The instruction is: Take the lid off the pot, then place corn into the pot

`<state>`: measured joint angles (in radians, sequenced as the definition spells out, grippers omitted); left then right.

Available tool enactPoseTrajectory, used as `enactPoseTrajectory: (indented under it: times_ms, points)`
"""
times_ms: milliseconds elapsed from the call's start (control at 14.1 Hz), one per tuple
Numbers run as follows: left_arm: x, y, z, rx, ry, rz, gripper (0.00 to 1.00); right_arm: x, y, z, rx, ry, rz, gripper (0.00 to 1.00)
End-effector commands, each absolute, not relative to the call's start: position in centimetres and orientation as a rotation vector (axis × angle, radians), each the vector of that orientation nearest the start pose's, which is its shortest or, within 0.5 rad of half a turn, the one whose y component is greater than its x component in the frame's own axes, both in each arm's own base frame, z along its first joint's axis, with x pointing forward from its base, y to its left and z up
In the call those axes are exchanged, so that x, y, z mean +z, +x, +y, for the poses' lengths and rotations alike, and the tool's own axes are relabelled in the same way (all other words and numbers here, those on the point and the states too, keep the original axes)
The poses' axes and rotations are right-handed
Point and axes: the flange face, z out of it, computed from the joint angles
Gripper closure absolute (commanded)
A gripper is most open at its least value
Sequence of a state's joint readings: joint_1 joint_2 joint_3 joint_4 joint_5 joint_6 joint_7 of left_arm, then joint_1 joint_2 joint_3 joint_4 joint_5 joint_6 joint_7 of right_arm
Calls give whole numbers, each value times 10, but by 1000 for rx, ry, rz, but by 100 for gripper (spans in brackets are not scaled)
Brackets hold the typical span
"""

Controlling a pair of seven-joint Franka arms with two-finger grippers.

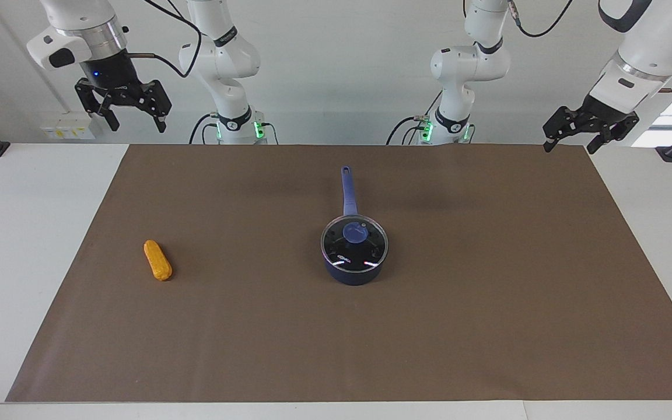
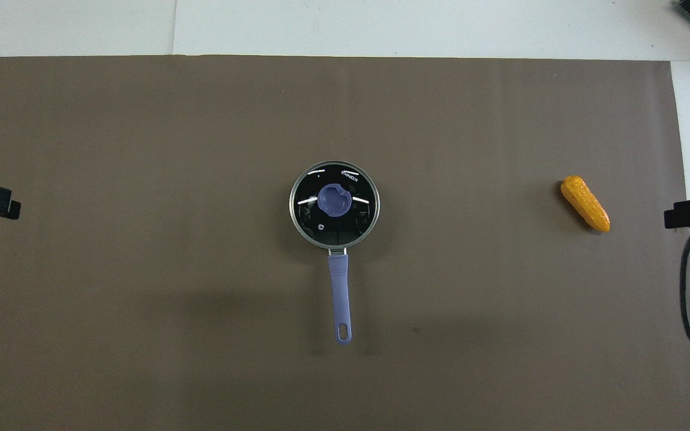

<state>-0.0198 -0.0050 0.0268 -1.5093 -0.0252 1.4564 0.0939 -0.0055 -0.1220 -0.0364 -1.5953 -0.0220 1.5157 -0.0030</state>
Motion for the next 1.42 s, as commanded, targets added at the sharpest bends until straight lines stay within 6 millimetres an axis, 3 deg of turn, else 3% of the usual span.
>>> enactPoseTrajectory:
  times_ms: [0, 925, 1352]
  points:
    - [652, 544, 2, 64, -3152, 183, 0, 672, 505, -24, -42, -3122, 38, 0]
    - [650, 545, -5, 64, -3154, 192, 0, 673, 505, -24, -60, -3142, 24, 0]
    - [648, 548, -51, 25, -3145, 204, 0, 673, 505, -25, -53, -3130, 35, 0]
